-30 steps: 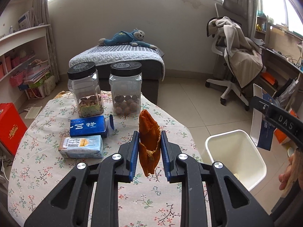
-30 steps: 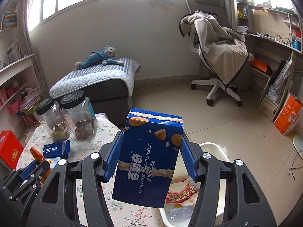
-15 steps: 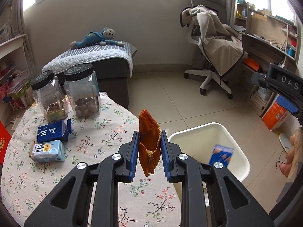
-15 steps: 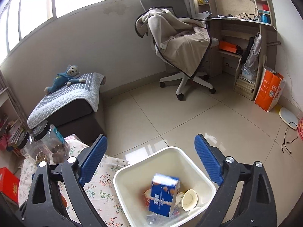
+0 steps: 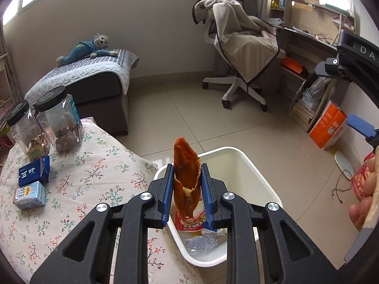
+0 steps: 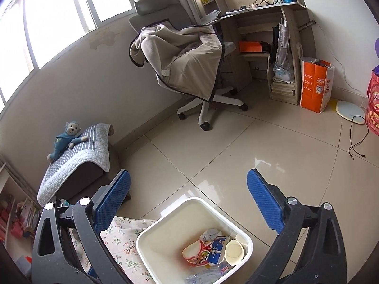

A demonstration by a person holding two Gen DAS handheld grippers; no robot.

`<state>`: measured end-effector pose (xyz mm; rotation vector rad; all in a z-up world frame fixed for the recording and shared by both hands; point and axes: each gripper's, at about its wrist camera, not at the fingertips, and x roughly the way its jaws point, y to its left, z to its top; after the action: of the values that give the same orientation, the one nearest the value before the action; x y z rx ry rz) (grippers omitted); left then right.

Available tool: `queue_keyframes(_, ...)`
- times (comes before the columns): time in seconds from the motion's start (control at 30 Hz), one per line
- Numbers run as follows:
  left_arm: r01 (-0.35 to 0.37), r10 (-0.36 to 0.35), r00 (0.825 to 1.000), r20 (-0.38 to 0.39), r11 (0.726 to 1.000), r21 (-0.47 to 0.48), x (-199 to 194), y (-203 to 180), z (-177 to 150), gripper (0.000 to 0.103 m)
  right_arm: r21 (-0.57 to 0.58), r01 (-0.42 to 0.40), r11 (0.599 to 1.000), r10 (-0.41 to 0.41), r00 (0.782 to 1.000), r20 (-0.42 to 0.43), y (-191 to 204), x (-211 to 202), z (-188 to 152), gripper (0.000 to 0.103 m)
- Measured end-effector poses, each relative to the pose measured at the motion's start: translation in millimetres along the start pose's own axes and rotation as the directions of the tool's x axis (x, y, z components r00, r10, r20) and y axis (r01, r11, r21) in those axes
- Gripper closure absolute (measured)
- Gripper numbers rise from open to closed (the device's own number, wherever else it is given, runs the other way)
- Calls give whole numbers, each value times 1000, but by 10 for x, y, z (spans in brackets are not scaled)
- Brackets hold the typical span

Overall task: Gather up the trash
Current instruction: 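Lower the orange peel into the bin and open the left gripper, then grasp the light blue milk carton with the left gripper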

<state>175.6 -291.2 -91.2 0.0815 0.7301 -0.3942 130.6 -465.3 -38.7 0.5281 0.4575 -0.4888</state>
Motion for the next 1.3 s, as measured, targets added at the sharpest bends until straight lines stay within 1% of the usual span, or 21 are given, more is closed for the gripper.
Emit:
queue_keyframes(0.07,17,-17,1000,-10,1000,14,27,-94,7,78,13,-1,1000,1,1000,3,-47,-11,18,9)
queue_keyframes(0.1,26,-25,1000,-19,999,21,45,-134,8,68,17,-1,1000,1,1000,5,-64,-21,27,9)
queue_keyframes(0.13,34,-33,999,-28,999,24,56,-165,6,45,21,-1,1000,1,1000,6,-75,-23,34,9)
queue_keyframes(0.2,35,-34,999,-21,999,14,37,-188,-1,21,20,-2,1000,2,1000,5,-88,-24,45,8)
queue_keyframes(0.23,33,-32,999,-12,999,12,15,-186,-5,20,19,-1,1000,1,1000,6,-88,-27,44,8)
queue_keyframes(0.33,13,-13,1000,-17,1000,24,3,-143,-11,20,7,1,1000,-1,1000,5,-70,-30,47,8)
queue_keyframes(0.47,-31,31,999,-15,999,22,-22,64,-18,19,-25,-11,1000,11,1000,-17,55,-3,-3,7)
queue_keyframes(0.7,-116,117,992,-40,993,27,-32,616,-72,17,-147,-53,988,41,996,-83,555,84,-227,7)
queue_keyframes(0.87,-171,172,981,-95,985,11,12,1135,-153,15,-259,-95,961,60,989,-138,995,155,-460,7)
queue_keyframes(0.93,-205,206,971,-125,979,23,51,1365,-202,15,-298,-118,947,71,984,-165,1169,184,-572,7)
queue_keyframes(1.0,-248,254,954,-161,967,55,98,1612,-278,15,-333,-138,933,77,979,-189,1319,212,-680,7)
queue_keyframes(1.1,-338,353,912,-207,935,109,178,2058,-376,15,-374,-163,913,83,972,-222,1510,254,-820,7)
queue_keyframes(1.13,-348,365,901,-235,931,112,211,2236,-404,15,-384,-170,907,84,969,-231,1570,269,-859,7)
queue_keyframes(1.17,-344,362,889,-280,932,112,260,2405,-428,15,-394,-176,902,84,967,-239,1619,288,-891,7)
queue_keyframes(1.23,-348,369,857,-361,929,125,365,2719,-488,15,-411,-187,892,84,963,-256,1708,326,-956,7)
queue_keyframes(1.27,-367,392,843,-369,920,140,392,2851,-508,15,-418,-191,888,83,961,-263,1745,344,-987,7)
queue_keyframes(1.3,-382,412,833,-369,911,154,410,2963,-522,15,-425,-194,884,81,959,-270,1778,365,-1012,7)
